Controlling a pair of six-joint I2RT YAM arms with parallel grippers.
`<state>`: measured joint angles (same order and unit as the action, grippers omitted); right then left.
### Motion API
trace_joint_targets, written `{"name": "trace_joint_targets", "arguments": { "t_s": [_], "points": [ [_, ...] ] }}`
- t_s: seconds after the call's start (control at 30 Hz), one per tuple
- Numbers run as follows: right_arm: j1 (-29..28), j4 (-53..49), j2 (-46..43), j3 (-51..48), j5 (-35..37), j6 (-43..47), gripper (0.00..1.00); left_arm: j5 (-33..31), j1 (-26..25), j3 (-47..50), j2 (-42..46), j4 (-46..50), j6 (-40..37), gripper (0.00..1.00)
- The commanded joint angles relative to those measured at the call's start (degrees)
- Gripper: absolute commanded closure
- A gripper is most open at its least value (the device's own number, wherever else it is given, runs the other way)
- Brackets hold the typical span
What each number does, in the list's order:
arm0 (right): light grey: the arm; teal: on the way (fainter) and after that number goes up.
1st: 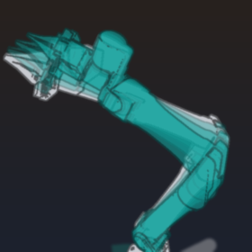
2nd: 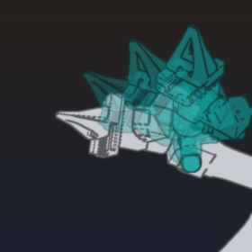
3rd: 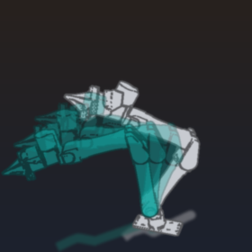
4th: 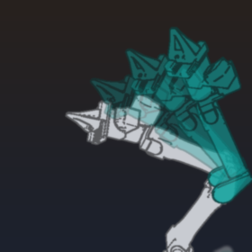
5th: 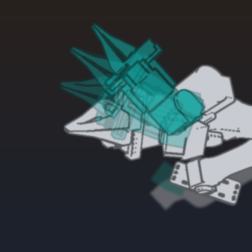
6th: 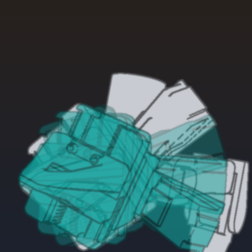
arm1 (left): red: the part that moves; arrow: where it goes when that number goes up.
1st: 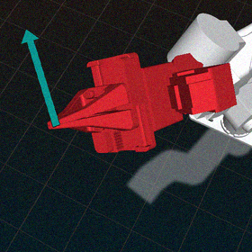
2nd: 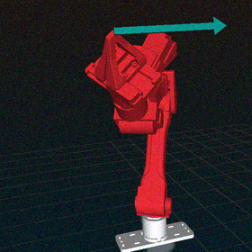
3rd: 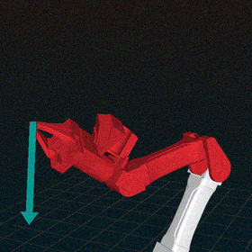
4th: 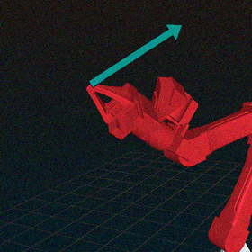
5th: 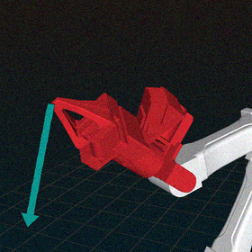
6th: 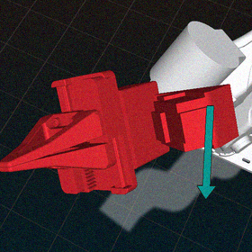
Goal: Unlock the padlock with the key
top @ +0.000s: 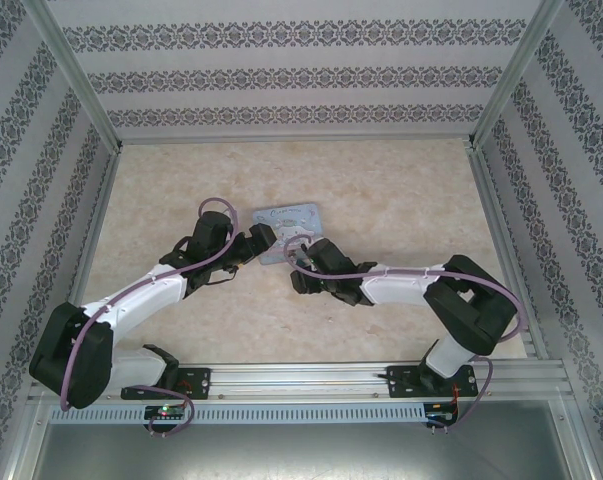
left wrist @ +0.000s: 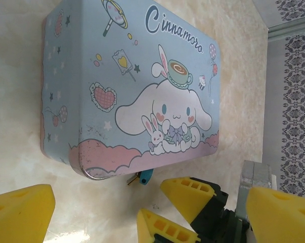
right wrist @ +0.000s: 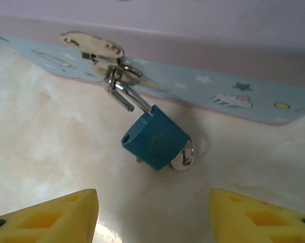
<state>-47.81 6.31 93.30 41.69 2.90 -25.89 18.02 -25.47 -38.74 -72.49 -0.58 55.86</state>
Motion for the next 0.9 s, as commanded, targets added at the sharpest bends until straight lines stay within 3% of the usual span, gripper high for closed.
{"name": "trace_joint_targets", "arguments": {
  "t_s": [0.0, 0.33, 0.63, 0.87],
  "points": [
    [-1.0, -3.6, 2.0, 2.9, 5.2, 3.7, 0.40, 0.7, 0.9, -1.3, -0.6, 0.8, -1.0, 0.03],
    [-1.8, -6.0, 6.6, 8.0, 8.0, 5.8, 0.41, 1.3, 1.3, -1.1, -1.0, 0.5, -0.8, 0.03],
    [-1.8, -6.2, 9.1, 9.7, 9.3, 5.7, 0.48, 1.8, 1.7, -0.6, -1.1, 0.0, -0.7, 0.03],
    [-1.8, -6.0, 9.2, 10.1, 8.8, 5.8, 0.71, 2.2, 2.0, -0.5, -1.2, -0.3, -0.9, 0.03]
  ]
}}
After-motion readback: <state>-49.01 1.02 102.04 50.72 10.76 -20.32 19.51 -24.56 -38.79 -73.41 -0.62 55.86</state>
